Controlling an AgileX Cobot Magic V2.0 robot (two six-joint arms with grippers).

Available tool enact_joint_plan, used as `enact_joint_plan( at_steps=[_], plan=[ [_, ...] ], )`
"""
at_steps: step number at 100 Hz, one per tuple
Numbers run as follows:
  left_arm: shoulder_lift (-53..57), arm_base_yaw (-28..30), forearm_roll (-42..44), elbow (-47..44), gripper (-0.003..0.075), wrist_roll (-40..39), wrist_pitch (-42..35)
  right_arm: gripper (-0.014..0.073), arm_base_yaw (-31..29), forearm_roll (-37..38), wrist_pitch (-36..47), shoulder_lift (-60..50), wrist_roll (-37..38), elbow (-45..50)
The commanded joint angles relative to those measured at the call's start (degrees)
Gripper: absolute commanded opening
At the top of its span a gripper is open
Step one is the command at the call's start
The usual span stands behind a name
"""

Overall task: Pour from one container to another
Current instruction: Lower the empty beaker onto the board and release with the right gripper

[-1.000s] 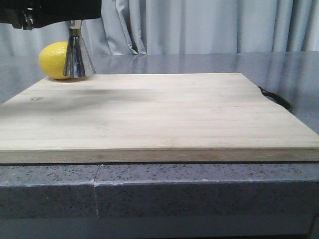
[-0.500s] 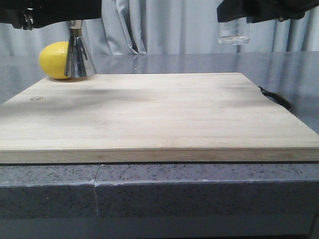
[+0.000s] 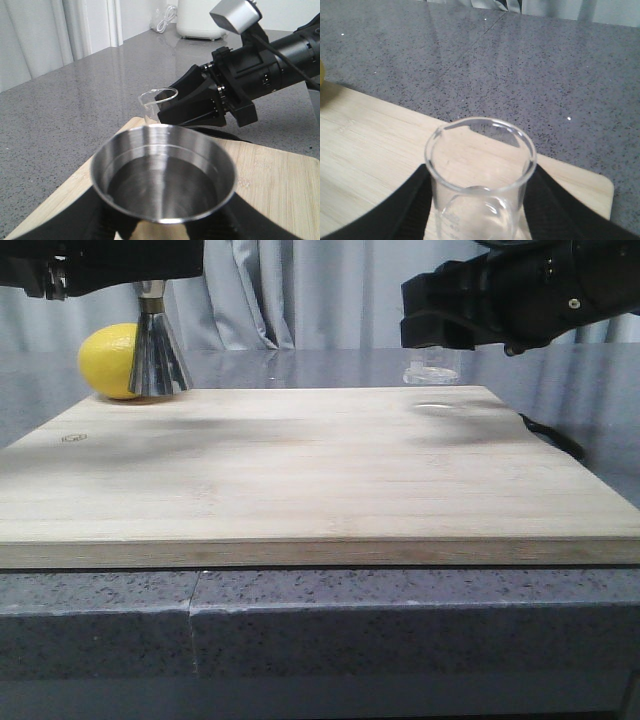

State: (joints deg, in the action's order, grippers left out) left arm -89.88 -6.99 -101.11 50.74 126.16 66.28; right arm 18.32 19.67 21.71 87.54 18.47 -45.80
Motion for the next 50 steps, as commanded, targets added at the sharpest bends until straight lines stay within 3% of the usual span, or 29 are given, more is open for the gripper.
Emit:
enact_joint_plan(
  at_steps=[1, 50],
  plan=[
    [2.44, -0.57, -5.69, 1.48, 0.0291, -0.60, 5.09, 0.0293, -0.80, 0.23, 6.65, -0.80, -0.45, -1.44],
    [2.44, -0.57, -5.69, 1.48, 0.0291, -0.60, 5.09, 0.0293, -3.67, 3.22, 7.46, 1.74, -0.45, -1.44]
  ],
)
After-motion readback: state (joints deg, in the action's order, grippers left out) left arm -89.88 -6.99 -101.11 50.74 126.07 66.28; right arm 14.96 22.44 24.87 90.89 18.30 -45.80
